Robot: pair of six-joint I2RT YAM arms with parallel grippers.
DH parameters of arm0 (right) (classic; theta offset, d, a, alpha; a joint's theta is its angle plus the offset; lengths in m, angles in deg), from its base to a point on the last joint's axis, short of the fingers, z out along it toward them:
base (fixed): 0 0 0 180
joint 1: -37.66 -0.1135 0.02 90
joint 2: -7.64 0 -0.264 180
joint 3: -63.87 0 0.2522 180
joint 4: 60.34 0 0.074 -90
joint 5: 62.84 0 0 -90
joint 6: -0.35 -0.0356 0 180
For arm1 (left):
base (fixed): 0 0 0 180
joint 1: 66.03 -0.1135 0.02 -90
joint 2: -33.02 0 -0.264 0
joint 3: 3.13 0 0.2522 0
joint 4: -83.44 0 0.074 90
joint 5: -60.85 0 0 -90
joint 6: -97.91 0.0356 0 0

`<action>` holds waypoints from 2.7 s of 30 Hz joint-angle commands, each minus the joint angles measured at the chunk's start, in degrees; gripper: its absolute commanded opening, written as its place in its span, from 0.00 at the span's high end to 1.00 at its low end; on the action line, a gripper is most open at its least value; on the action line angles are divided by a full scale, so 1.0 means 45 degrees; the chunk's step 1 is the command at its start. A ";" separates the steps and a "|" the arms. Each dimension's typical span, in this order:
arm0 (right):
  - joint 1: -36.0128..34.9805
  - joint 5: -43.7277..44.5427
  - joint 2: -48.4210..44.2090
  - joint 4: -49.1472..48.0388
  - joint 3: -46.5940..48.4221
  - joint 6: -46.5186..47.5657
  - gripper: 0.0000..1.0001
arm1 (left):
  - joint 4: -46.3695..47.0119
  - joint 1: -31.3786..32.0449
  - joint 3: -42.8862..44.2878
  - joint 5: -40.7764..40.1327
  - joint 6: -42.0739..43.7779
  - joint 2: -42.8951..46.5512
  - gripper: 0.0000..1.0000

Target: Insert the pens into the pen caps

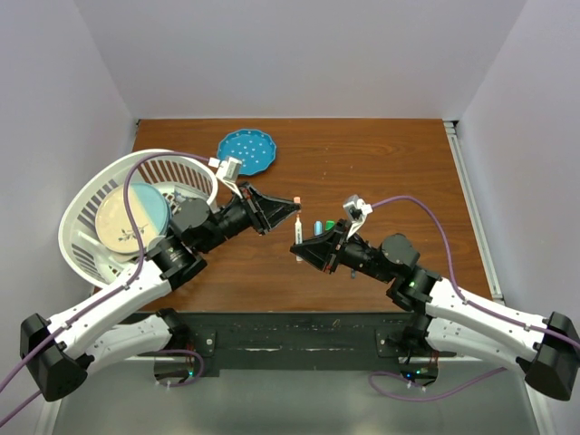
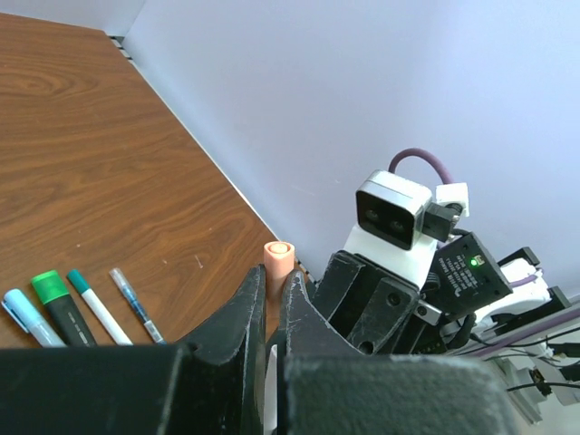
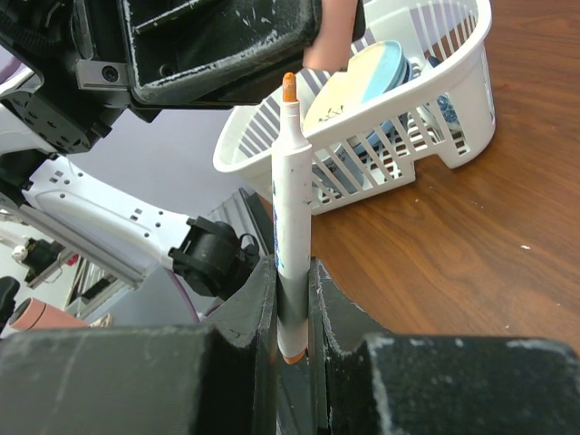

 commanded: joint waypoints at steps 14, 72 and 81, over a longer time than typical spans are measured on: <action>-0.0042 0.0362 0.0107 -0.0535 0.0534 -0.0155 1.00 | 0.0806 -0.0023 -0.0286 0.0054 0.0069 0.0506 1.00; -0.0042 -0.1845 0.0127 0.1203 0.2116 0.0450 1.00 | -0.1460 0.0719 0.1804 0.0131 0.2101 0.0603 0.48; -0.0042 -0.1748 -0.0088 0.1203 0.2194 0.0431 1.00 | -0.0642 0.0738 0.1278 0.1475 0.1359 0.0408 0.88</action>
